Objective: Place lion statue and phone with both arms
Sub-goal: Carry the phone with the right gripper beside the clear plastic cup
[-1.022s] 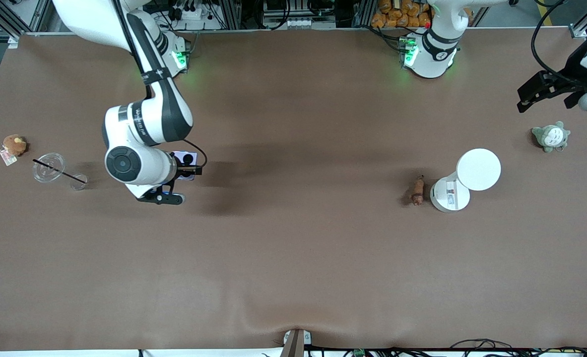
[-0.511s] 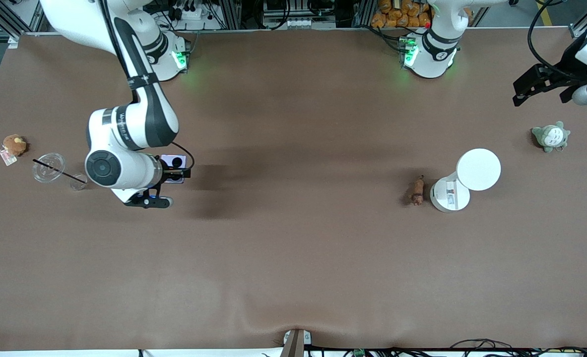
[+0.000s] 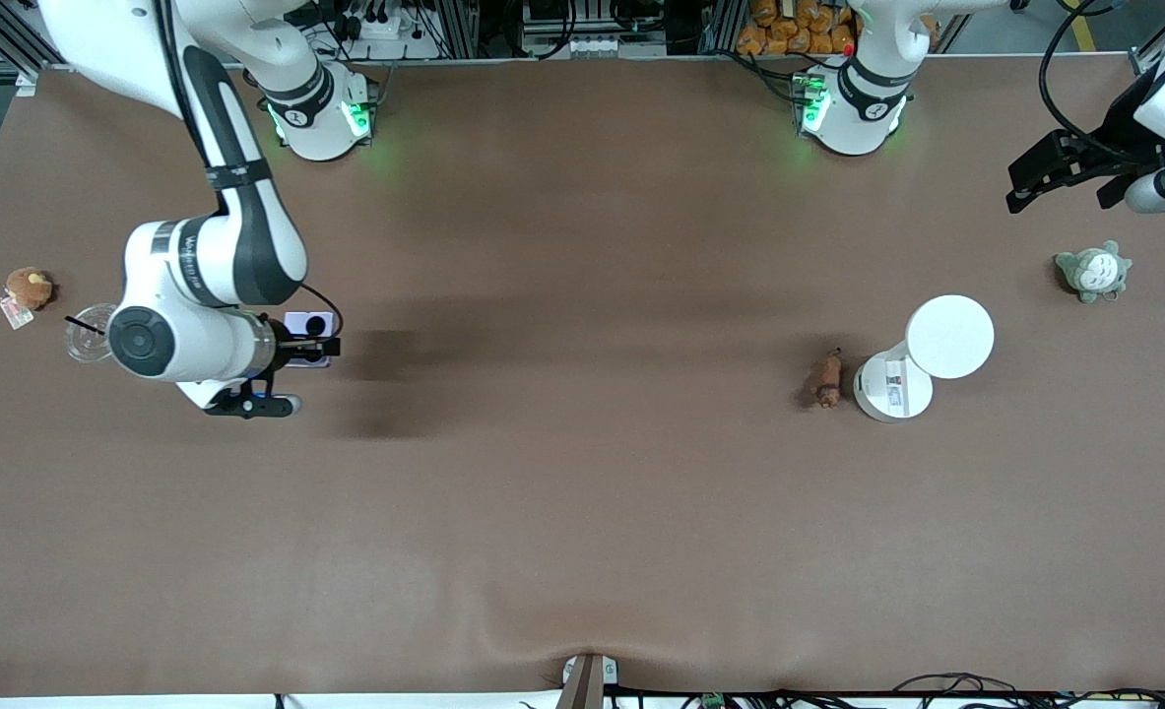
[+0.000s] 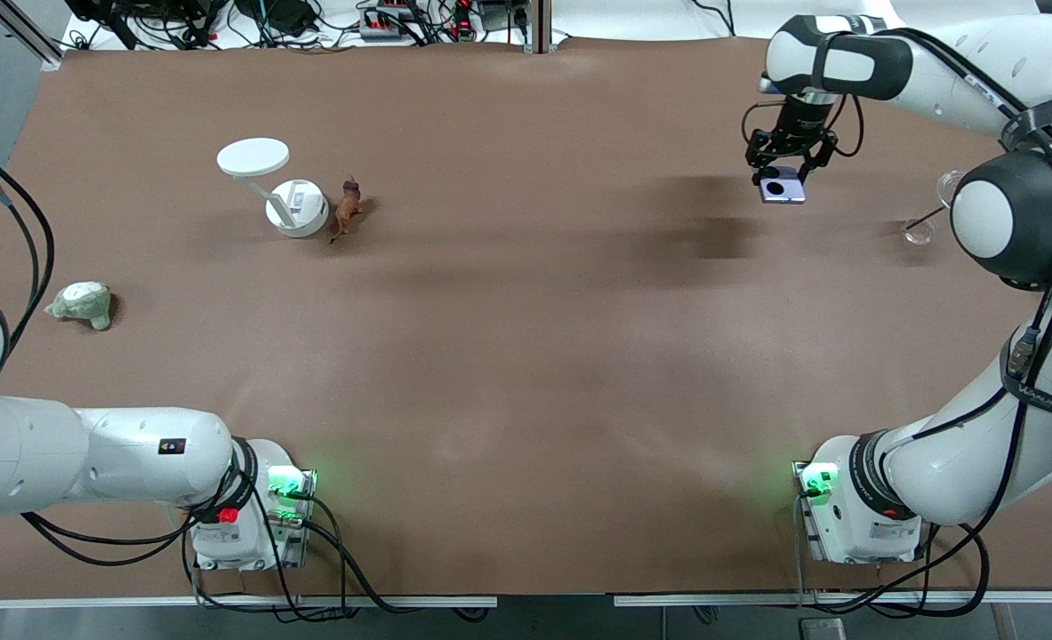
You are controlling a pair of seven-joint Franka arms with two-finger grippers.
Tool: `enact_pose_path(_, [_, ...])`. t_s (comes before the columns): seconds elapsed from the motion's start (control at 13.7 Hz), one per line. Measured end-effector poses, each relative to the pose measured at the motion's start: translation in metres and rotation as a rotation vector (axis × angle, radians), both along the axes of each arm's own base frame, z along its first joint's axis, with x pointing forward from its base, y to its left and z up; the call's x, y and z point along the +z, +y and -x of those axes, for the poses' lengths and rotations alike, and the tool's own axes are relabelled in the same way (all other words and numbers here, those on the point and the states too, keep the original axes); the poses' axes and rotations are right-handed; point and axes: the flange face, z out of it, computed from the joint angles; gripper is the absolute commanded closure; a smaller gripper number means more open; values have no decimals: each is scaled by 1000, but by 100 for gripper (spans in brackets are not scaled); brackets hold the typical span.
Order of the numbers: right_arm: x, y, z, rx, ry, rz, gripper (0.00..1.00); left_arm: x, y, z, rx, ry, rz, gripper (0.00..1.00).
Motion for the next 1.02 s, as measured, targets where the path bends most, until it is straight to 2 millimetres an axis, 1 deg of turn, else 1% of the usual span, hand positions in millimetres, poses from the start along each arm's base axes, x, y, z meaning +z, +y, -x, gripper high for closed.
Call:
enact_pose_path(0.29, [-10,-36,2,21,3,-24,100,0,0,0,0,-1,1,0])
enact_pose_path(0.51, [-14,-69,3,12,2,-38,100,-1,0,-1,0,1,1,0])
enact_pose_path(0.73, [-19,-86,5,-3,-11,-30,100,-3,0,-2,0,4,1,0])
enact_pose_path(1.02, [-46,-118,17,0,-48,36,100,-6,0,-5,0,3,2,0])
